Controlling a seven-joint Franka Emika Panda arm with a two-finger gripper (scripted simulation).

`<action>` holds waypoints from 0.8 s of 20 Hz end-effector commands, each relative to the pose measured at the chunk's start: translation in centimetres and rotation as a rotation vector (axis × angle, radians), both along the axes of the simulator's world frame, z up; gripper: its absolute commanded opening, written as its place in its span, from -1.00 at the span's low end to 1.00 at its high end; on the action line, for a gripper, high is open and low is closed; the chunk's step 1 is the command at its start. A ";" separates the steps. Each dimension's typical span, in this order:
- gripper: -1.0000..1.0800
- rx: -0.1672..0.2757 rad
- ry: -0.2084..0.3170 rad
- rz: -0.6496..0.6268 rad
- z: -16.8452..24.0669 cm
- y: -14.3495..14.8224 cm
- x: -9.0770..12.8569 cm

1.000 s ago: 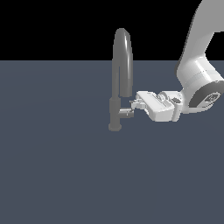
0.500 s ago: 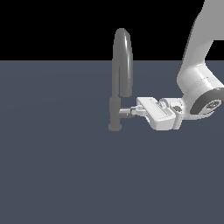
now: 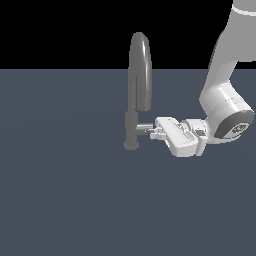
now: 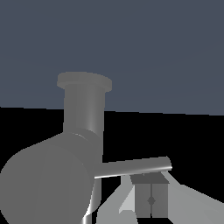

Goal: Turn on the faucet by rotating a designated handle.

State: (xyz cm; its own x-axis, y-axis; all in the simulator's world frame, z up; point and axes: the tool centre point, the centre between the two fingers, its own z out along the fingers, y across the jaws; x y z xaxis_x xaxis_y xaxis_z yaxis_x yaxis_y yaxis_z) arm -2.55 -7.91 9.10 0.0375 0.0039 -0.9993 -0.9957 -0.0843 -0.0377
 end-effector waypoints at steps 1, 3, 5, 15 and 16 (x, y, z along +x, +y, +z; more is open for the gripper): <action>-1.00 -0.001 0.003 -0.001 -0.5 0.0 0.1; -1.00 -0.001 0.009 -0.002 -1.3 0.0 0.2; -1.00 -0.002 0.016 -0.003 -2.2 0.0 0.3; -1.00 0.007 -0.005 0.005 -2.4 0.0 1.6; -1.00 0.007 -0.002 0.004 -2.7 0.0 1.7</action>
